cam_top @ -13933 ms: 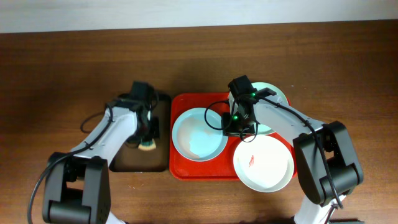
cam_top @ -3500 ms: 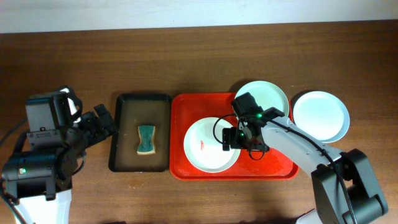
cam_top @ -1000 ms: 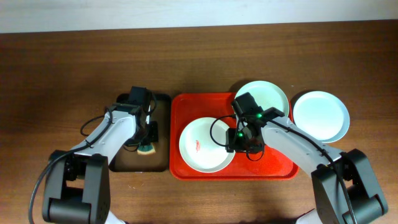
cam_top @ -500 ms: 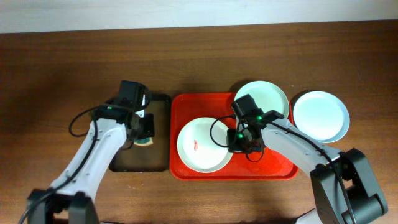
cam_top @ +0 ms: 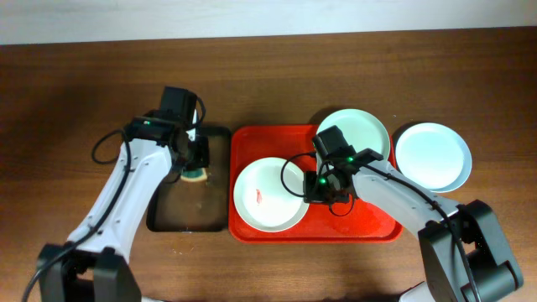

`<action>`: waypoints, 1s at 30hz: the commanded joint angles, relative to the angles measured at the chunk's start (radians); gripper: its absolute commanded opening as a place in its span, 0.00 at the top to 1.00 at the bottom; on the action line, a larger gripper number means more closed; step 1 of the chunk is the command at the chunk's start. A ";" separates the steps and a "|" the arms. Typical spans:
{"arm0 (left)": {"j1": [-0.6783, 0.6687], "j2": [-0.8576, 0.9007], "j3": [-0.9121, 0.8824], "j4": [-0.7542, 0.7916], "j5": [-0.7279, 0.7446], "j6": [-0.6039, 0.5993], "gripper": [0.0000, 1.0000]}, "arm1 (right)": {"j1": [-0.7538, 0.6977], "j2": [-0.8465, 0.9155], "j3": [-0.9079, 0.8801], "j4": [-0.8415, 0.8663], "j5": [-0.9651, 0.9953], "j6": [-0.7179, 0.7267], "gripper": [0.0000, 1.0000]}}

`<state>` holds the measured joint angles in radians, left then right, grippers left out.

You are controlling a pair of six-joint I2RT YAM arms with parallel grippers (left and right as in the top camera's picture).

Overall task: Clean dirty plates on tray and stack at the side
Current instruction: 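Lower the left gripper into the black tray and grasp the sponge, then scrub the white plate with the sponge while the right gripper holds it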

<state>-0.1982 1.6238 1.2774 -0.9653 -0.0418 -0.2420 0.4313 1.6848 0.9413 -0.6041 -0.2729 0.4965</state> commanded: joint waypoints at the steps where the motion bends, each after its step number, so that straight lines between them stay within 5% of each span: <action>1: -0.074 -0.015 0.029 -0.019 0.109 0.005 1.00 | 0.007 0.006 -0.009 0.033 -0.031 0.018 0.96; 6: -0.217 -0.012 0.003 -0.005 0.117 -0.111 1.00 | 0.007 0.006 -0.013 0.030 -0.024 0.024 0.96; 8: -0.269 -0.012 -0.031 0.027 0.117 -0.115 1.00 | 0.007 0.006 -0.019 0.031 0.043 0.063 0.69; 11: -0.308 -0.012 -0.067 0.068 0.117 -0.137 1.00 | 0.007 0.006 -0.034 0.069 0.075 0.063 0.69; 14: -0.310 -0.012 -0.090 0.095 0.116 -0.154 1.00 | 0.007 0.006 -0.071 0.134 0.071 0.063 0.75; 16: -0.310 -0.012 -0.113 0.119 0.117 -0.155 1.00 | 0.007 0.006 -0.090 0.148 0.072 0.063 0.96; 30: -0.343 0.163 -0.146 0.260 0.109 -0.237 1.00 | 0.007 -0.023 -0.090 0.122 0.061 0.151 0.96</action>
<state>-0.5377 1.7409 1.1347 -0.7273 0.0677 -0.4488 0.4332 1.6798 0.8665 -0.4751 -0.2264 0.6327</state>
